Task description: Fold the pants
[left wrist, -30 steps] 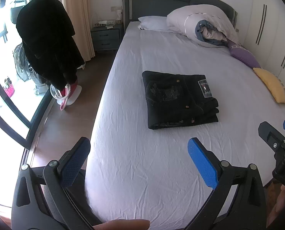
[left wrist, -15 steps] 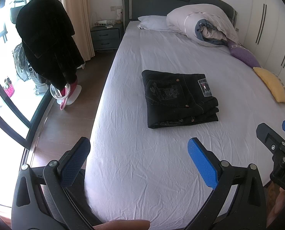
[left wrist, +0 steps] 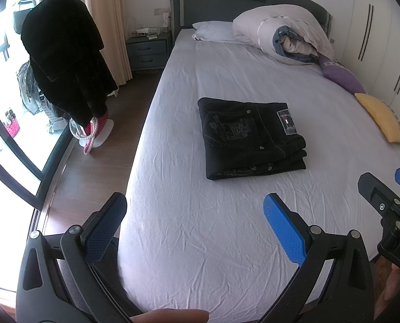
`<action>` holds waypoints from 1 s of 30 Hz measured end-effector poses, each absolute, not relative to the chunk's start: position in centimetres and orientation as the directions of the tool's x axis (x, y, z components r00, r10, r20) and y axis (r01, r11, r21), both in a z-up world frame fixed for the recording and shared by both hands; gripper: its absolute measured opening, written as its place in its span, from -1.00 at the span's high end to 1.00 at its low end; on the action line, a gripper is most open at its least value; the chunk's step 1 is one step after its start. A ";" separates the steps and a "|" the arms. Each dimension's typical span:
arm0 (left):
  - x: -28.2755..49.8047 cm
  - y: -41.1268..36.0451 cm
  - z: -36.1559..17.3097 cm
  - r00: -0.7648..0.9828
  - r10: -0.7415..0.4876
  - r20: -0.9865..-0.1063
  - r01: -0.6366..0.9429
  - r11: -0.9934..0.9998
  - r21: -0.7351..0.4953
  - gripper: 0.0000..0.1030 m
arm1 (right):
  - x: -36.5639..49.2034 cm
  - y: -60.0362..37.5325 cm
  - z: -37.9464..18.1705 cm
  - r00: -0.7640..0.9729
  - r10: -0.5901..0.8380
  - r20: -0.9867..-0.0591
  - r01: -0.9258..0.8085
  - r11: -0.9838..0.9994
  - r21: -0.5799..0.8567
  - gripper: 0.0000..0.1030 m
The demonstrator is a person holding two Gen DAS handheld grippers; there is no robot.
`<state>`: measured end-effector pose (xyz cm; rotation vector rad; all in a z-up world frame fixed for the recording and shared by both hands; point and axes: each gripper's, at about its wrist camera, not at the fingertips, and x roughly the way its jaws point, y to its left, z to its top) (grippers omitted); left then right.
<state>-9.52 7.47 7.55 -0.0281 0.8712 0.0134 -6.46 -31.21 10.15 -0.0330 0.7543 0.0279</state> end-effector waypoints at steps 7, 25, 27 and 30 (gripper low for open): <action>-9.5 7.5 7.5 0.644 0.000 -0.765 -0.024 1.000 -0.020 -1.00 | -6.4 -31.3 10.2 0.728 0.014 -0.686 -0.038 0.999 -0.020 -1.00; -9.5 7.5 7.4 0.642 -0.002 -0.767 -0.021 1.000 -0.020 -1.00 | -6.5 -31.4 10.3 0.726 0.015 -0.688 -0.039 0.999 -0.019 -1.00; -9.5 7.4 7.3 0.641 -0.003 -0.767 -0.020 1.000 -0.022 -1.00 | -6.5 -31.4 10.3 0.726 0.015 -0.688 -0.039 0.999 -0.019 -1.00; -9.5 7.4 7.0 0.640 -0.005 -0.769 -0.018 1.000 -0.021 -1.00 | -6.7 -31.3 10.2 0.725 0.017 -0.689 -0.040 0.999 -0.018 -1.00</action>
